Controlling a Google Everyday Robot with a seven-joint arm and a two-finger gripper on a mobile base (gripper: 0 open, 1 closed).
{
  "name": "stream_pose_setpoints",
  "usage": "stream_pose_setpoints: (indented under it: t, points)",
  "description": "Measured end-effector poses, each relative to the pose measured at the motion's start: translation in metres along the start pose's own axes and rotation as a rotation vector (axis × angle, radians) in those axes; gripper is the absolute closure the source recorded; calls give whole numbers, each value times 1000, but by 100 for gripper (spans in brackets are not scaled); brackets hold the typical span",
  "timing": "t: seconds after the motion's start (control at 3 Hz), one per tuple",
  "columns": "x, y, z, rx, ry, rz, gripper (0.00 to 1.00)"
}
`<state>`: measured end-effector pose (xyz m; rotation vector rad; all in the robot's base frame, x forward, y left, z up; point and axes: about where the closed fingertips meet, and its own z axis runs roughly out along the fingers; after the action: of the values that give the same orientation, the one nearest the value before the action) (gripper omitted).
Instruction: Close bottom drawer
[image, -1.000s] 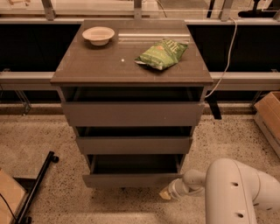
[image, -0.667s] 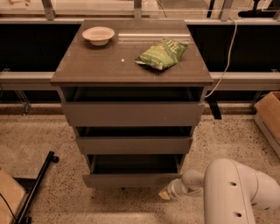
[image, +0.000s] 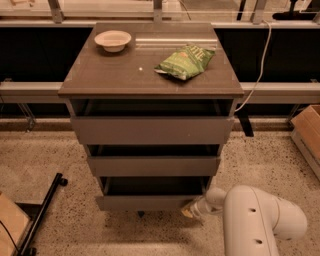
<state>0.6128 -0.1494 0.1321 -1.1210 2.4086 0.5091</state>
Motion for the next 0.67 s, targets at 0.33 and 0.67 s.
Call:
stream_pose_setpoints:
  t: [0.33, 0.67]
  points:
    - [1, 0, 0, 0, 0, 0, 58]
    - [1, 3, 2, -4, 1, 0, 34]
